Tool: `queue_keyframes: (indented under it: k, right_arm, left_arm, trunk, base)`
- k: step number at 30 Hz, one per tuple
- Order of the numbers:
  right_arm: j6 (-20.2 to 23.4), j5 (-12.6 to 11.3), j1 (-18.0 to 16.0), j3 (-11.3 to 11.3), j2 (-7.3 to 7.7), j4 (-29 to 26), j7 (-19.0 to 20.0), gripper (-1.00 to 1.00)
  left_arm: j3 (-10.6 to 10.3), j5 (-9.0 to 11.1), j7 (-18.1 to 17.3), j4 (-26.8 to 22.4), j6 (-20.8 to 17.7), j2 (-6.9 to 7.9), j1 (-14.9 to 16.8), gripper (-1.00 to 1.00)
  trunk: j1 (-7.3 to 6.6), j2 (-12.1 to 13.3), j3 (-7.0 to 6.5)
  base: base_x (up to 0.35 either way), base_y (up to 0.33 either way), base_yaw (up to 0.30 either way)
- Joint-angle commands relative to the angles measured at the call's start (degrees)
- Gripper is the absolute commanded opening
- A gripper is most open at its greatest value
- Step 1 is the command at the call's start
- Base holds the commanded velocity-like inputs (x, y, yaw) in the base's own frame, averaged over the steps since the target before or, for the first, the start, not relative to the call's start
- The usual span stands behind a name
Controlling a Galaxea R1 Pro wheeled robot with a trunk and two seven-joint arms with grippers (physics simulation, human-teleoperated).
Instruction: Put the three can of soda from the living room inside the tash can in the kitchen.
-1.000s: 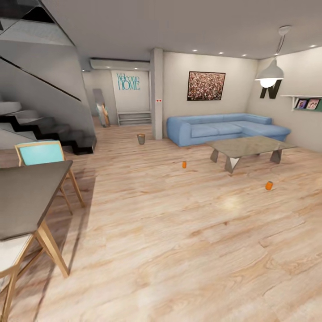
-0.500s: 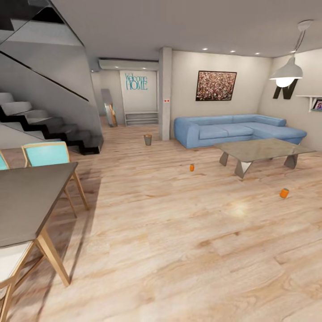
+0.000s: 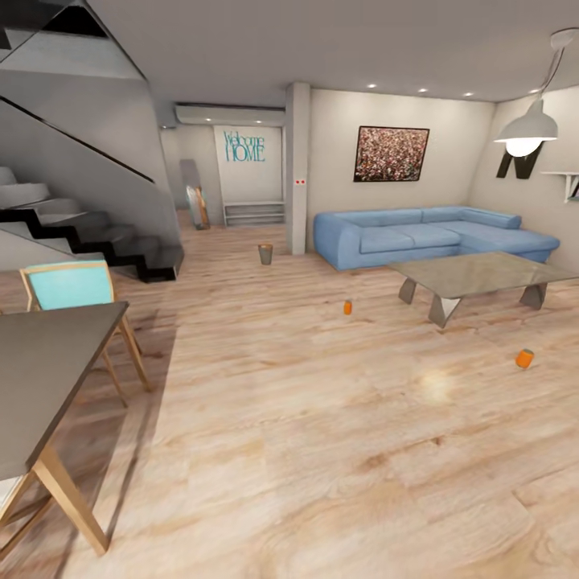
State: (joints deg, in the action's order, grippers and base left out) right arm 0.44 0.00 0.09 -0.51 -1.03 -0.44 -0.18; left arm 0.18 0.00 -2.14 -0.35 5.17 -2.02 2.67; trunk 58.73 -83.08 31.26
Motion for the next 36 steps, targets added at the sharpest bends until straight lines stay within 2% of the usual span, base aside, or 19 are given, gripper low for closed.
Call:
queue_keyframes:
  k: [1, 14, 36]
  right_arm:
    - [0.00, 0.00, 0.00, 0.01, -0.01, 0.00, 0.00, 1.00]
    - [0.00, 0.05, 0.00, 0.06, -0.03, 0.00, -0.22, 1.00]
    - [0.00, 0.02, 0.00, 0.07, -0.03, 0.06, 0.00, 1.00]
  left_arm:
    - [0.00, 0.00, 0.01, 0.00, 0.00, 0.00, 0.01, 1.00]
    - [0.00, 0.00, 0.01, -0.02, 0.39, 0.00, 0.04, 1.00]
    - [0.00, 0.00, 0.01, -0.01, 0.45, 0.00, 0.04, 1.00]
  trunk:
    - [0.00, 0.00, 0.00]
    - [0.00, 0.00, 0.00]
    - [0.00, 0.00, 0.00]
  base:
    - [0.344, 0.000, 0.000]
    - [0.343, 0.000, 0.022]
    - [0.343, 0.000, 0.229]
